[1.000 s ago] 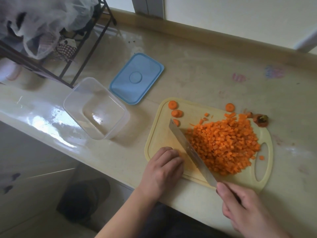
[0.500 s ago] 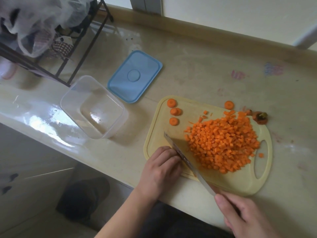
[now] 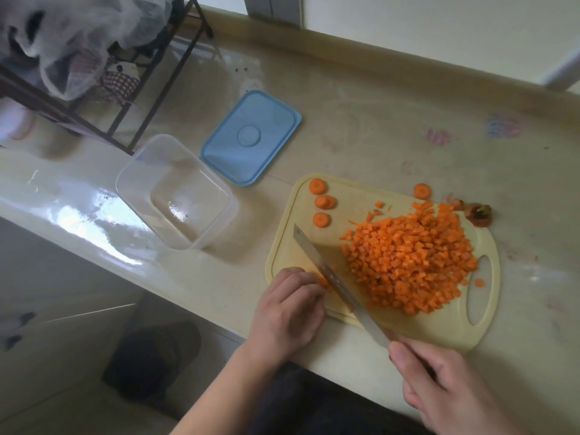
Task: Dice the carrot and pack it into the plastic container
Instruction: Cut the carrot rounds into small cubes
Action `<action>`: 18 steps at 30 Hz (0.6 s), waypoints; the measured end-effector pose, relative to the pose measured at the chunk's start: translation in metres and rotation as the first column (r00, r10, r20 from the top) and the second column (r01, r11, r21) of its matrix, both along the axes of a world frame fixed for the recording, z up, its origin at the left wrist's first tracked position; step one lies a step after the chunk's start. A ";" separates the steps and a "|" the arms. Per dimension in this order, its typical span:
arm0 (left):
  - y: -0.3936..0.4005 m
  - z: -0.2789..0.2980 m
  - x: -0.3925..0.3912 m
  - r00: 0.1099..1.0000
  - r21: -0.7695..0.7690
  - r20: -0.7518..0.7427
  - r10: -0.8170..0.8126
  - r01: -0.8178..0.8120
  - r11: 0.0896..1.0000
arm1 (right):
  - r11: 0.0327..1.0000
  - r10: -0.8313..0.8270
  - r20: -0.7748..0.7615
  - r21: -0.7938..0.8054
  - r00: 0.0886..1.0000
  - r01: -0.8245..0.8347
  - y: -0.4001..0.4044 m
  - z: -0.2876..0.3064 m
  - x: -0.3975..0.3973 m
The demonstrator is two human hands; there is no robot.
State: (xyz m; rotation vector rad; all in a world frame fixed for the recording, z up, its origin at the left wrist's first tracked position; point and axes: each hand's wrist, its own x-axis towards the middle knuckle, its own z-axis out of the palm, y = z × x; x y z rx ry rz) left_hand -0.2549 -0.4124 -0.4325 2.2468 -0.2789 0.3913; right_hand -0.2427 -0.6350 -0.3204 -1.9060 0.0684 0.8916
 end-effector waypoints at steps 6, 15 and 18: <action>-0.003 -0.005 0.003 0.999 0.047 0.002 -0.039 0.039 0.998 | 0.997 0.038 0.083 -0.065 0.996 -0.032 0.000 -0.009 -0.010; -0.004 -0.008 0.006 0.998 0.041 -0.001 -0.056 0.056 0.998 | 0.999 0.032 0.073 -0.037 0.997 -0.029 0.001 -0.009 -0.005; -0.004 -0.008 0.006 0.998 0.031 0.008 -0.063 0.063 0.998 | 0.999 0.040 0.092 -0.032 0.995 -0.037 0.010 -0.009 0.002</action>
